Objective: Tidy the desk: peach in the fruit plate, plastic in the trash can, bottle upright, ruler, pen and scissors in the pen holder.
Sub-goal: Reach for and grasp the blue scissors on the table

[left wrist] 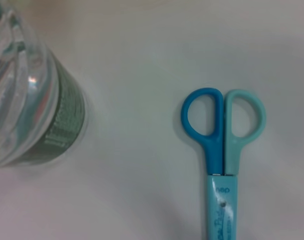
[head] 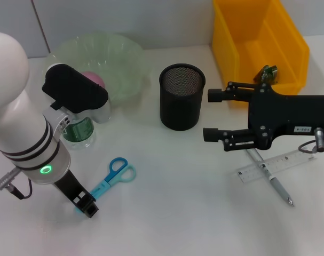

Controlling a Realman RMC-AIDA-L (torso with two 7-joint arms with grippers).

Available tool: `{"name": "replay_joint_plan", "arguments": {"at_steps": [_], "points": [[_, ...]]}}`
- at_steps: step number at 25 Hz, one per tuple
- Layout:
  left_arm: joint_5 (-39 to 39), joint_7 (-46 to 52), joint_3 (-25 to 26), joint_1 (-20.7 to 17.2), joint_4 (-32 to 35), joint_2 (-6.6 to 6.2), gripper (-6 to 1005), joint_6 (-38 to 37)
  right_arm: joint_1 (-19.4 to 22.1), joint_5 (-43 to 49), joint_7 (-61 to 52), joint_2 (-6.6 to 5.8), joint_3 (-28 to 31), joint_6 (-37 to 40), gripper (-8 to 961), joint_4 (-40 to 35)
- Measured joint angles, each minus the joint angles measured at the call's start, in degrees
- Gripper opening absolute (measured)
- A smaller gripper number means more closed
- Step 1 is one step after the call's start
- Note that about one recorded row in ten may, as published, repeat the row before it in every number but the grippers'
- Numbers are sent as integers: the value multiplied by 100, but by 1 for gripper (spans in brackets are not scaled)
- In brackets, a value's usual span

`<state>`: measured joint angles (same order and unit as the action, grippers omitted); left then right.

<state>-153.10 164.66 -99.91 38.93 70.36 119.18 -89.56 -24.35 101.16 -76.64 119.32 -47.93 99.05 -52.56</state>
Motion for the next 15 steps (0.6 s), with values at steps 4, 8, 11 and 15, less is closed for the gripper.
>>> {"name": "replay_joint_plan", "arguments": {"at_steps": [4, 8, 11, 15], "points": [[0, -10, 15, 1, 0, 0, 533, 5, -25, 0, 0, 2, -44, -9, 825, 0], [1, -16, 20, 17, 2, 0, 533, 9, -45, 0, -8, 4, -50, -9, 825, -1], [1, -21, 46, 36, 3, 0, 533, 9, -51, 0, -16, 4, -56, -9, 825, 0], [2, -21, 50, 58, -2, 0, 533, 21, -54, 0, -17, 4, -59, -9, 825, 0]]}}
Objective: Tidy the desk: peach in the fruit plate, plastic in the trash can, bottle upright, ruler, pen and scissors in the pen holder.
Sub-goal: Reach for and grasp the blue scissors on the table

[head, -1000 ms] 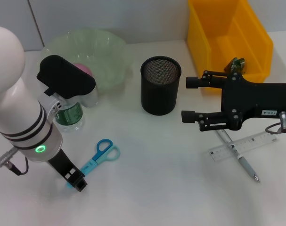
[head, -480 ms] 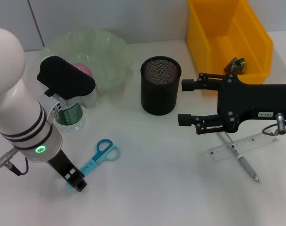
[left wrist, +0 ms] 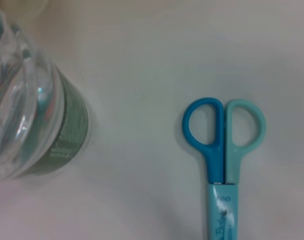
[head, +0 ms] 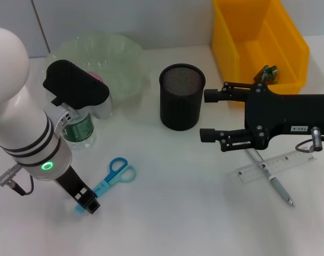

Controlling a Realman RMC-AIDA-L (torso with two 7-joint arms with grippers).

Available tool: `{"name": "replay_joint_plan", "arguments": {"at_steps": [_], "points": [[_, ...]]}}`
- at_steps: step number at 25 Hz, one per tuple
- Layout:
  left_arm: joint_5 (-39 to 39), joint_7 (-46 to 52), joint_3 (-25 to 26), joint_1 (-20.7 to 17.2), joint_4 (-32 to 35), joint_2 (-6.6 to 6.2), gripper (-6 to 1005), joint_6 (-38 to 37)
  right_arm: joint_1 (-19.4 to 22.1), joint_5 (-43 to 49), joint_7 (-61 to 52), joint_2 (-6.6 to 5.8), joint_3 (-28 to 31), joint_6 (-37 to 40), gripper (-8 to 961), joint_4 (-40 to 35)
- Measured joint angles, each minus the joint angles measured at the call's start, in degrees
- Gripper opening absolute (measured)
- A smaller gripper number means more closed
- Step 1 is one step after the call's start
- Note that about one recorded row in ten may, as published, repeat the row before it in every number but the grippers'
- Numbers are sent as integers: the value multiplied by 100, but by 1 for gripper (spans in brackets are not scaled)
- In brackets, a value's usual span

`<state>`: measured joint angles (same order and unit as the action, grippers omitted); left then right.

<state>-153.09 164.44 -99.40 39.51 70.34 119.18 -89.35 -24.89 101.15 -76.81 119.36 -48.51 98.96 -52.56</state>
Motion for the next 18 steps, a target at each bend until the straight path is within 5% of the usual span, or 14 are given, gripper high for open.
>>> {"name": "replay_joint_plan", "arguments": {"at_steps": [18], "points": [[43, -9, 0, 22, -73, 0, 532, 85, -44, 0, 11, 8, -1, 16, 825, -8]]}}
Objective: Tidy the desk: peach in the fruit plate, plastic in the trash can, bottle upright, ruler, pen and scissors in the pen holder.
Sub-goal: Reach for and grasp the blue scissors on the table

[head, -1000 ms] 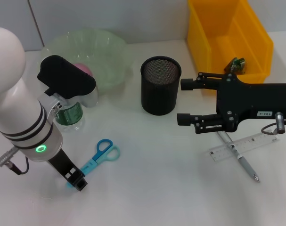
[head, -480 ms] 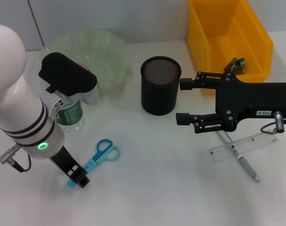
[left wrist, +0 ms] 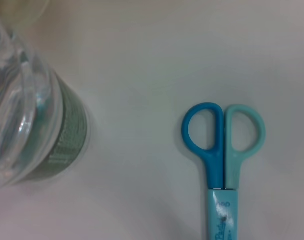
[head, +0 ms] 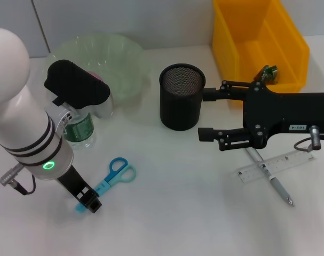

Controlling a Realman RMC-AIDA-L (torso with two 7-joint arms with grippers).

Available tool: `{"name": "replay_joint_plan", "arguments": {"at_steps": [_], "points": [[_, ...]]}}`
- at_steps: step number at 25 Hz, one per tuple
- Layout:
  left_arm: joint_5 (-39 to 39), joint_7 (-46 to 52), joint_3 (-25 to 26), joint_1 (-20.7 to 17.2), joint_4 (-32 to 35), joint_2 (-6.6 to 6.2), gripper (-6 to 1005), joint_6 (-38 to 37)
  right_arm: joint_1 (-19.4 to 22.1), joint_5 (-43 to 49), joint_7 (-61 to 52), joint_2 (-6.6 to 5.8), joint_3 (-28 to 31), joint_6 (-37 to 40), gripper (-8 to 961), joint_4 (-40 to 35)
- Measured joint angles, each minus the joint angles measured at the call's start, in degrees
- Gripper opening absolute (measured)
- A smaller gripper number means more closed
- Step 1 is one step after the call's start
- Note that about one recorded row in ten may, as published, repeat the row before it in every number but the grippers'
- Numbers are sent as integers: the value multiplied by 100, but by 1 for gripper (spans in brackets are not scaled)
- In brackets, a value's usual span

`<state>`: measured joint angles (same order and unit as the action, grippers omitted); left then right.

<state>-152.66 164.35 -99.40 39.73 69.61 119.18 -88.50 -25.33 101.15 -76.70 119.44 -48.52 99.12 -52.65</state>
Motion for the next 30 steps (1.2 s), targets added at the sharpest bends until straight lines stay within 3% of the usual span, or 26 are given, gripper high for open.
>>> {"name": "replay_joint_plan", "arguments": {"at_steps": [30], "points": [[-1, 6, -13, 0, 0, 0, 530, -10, -23, 402, -322, -35, -217, -81, 825, -124]]}}
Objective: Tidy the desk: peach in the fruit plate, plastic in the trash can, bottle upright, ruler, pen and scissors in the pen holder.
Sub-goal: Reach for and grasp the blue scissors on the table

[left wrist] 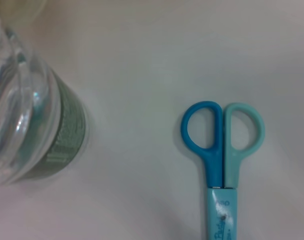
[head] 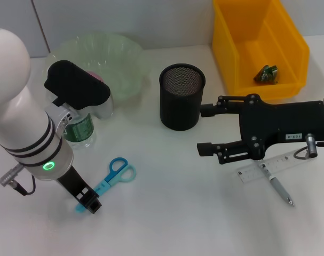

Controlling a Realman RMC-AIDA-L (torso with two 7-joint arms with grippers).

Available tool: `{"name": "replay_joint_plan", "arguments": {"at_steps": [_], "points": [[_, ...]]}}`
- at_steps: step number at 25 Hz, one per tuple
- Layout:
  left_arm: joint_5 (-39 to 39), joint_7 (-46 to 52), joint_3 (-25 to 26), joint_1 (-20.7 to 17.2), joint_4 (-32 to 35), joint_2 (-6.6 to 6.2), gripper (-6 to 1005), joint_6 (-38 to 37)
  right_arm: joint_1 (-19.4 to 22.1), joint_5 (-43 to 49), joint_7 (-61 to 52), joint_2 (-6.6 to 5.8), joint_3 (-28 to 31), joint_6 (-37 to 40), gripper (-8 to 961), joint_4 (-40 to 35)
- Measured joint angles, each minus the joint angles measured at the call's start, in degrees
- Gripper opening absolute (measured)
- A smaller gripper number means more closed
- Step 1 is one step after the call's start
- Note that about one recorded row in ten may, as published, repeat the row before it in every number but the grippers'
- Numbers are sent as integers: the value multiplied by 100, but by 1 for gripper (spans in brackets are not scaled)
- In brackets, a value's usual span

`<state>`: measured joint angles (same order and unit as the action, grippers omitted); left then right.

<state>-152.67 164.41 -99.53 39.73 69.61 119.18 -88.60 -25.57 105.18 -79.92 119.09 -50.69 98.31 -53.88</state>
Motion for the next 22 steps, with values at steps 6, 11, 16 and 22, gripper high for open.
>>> {"name": "replay_joint_plan", "arguments": {"at_steps": [6, 11, 16, 22], "points": [[0, -3, 11, 0, 0, 0, 527, 7, 19, 81, -28, 16, -24, -12, 825, -93], [5, -6, 11, 0, 8, 0, 524, -9, -1, 85, -35, 17, -71, -15, 825, -96], [15, -9, 8, 0, 8, 0, 521, 2, -5, 89, -38, 17, -77, -15, 825, -96], [18, -15, 0, -3, 2, 0, 518, 10, -10, 91, -41, 18, -85, -18, 825, -96]]}}
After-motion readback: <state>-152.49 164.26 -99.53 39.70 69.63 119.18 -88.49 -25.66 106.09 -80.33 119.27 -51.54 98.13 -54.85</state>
